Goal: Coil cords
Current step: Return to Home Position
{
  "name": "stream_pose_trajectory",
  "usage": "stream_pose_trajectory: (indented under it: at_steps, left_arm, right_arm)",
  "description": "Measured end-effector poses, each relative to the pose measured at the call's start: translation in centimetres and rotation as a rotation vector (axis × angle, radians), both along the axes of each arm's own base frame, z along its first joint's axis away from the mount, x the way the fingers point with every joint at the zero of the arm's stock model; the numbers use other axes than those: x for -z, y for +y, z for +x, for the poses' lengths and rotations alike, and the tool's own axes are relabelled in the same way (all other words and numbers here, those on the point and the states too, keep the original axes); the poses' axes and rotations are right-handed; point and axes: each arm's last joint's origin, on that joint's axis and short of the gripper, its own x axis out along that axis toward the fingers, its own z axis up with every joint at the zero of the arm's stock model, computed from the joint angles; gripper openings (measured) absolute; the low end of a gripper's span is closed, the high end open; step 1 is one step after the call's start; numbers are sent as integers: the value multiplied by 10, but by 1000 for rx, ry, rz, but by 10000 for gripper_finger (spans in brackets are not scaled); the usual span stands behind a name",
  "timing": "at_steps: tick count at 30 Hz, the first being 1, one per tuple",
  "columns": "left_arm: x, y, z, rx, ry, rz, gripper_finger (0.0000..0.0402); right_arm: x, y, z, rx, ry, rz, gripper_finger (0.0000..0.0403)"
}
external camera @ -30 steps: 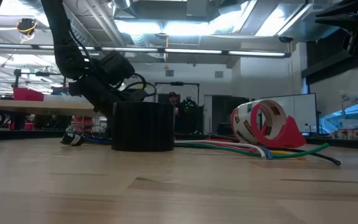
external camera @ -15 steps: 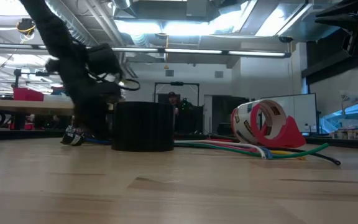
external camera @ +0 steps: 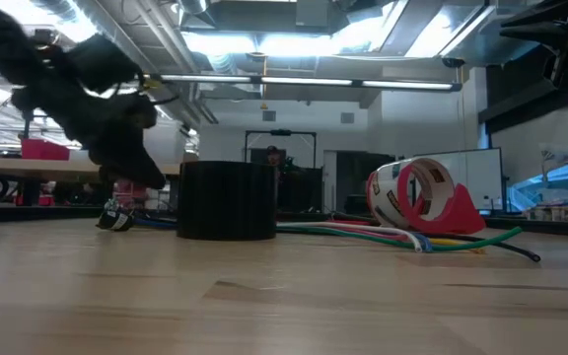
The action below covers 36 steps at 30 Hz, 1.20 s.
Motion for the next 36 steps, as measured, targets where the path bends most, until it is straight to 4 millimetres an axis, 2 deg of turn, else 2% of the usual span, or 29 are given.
stream_pose_trajectory:
  at_steps: [6,13,22,30,36]
  left_arm:
    - [2,-9,-11,15,-258,100,54]
    - [-7,-19,-20,79,-481,246,54]
    - [-29,-29,-29,140,-641,368,54]
    - [-40,-38,-36,197,-713,471,54]
    - [-43,-45,-43,221,-746,471,54]
  right_arm:
    - [0,0,0,0,0,0,44]
    - [0,0,0,1,0,0,44]
    - [0,0,0,0,0,0,44]
    - [0,0,0,0,0,0,44]
    - [0,0,0,0,0,0,44]
